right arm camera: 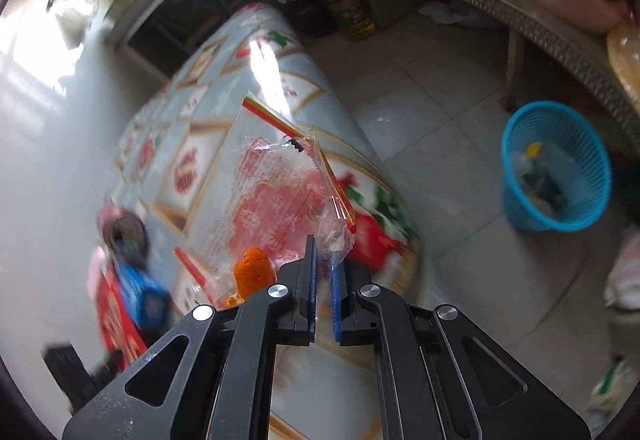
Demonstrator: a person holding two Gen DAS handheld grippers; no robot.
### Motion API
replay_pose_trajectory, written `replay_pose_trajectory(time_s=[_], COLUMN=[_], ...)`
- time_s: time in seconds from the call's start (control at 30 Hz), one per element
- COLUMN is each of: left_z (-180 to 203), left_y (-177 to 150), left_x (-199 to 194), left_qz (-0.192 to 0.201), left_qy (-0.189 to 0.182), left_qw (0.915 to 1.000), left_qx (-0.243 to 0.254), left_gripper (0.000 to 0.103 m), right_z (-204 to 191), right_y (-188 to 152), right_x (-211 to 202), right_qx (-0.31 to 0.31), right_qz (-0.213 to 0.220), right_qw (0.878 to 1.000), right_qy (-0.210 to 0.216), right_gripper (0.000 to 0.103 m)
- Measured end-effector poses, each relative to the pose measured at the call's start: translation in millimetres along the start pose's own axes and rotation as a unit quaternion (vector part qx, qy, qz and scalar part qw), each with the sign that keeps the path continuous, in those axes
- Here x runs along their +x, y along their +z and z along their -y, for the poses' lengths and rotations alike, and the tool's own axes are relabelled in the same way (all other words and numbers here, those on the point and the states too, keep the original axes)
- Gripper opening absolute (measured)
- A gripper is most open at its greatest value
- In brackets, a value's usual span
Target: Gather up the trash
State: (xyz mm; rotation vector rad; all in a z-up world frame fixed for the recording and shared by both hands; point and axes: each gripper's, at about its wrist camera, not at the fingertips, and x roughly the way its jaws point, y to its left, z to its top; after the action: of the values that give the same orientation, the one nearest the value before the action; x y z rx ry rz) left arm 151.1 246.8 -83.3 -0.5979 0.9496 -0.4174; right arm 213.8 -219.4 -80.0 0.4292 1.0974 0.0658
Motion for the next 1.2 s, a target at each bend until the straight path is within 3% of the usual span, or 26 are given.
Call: replay_pose_trajectory(time_s=[0.2, 0.27, 0.37, 0.43, 0.47, 0.73, 0.87, 1.0, 1.2], left_z=[4.3, 4.9, 6.1, 5.8, 6.2, 5.0, 4.4, 2.7, 3.4], left_y=[1.4, 1.5, 2.4, 2.9, 2.6, 1.5, 1.2, 1.2, 1.9], left_x=[2.6, 2.9, 3.1, 2.1, 1.4, 2.2, 2.4, 1.2, -7.3], left_qz=[-0.002, -0.002, -0.002, -0.002, -0.001, 0.0, 0.0, 0.004, 0.015], left_qy=[0.001, 0.003, 0.006, 0.006, 0.006, 0.005, 0.003, -0.004, -0.018], left_qw=[1.0, 1.0, 1.0, 1.0, 1.0, 1.0, 1.0, 1.0, 0.9997], left_qx=[0.002, 0.004, 0.004, 0.003, 0.003, 0.004, 0.004, 0.001, 0.005], left_gripper=[0.005, 0.005, 0.006, 0.005, 0.005, 0.005, 0.005, 0.005, 0.005], right_z=[-34.1, -51.8, -68.9, -74.3, -75.0, -44.3, -56.6, -84.2, -94.2], right_y=[-34.2, -43.9, -48.6, -48.1, -48.4, -54.8, -66.1, -80.0, -83.7], right_x=[-1.7, 4.6, 13.5, 14.8, 14.2, -27.5, -41.0, -28.0, -0.3], right_qx=[-0.118, -0.148, -0.169, -0.165, -0.161, -0.138, -0.172, -0.231, -0.24], right_qz=[-0.042, -0.043, -0.028, -0.017, -0.012, 0.043, 0.063, 0.053, 0.026], right_qw=[0.992, 0.988, 0.985, 0.986, 0.987, 0.989, 0.983, 0.971, 0.97], right_qy=[0.002, -0.002, -0.015, -0.012, -0.016, -0.033, -0.001, 0.014, 0.019], right_gripper=[0.005, 0.011, 0.03, 0.057, 0.06, 0.062, 0.062, 0.062, 0.06])
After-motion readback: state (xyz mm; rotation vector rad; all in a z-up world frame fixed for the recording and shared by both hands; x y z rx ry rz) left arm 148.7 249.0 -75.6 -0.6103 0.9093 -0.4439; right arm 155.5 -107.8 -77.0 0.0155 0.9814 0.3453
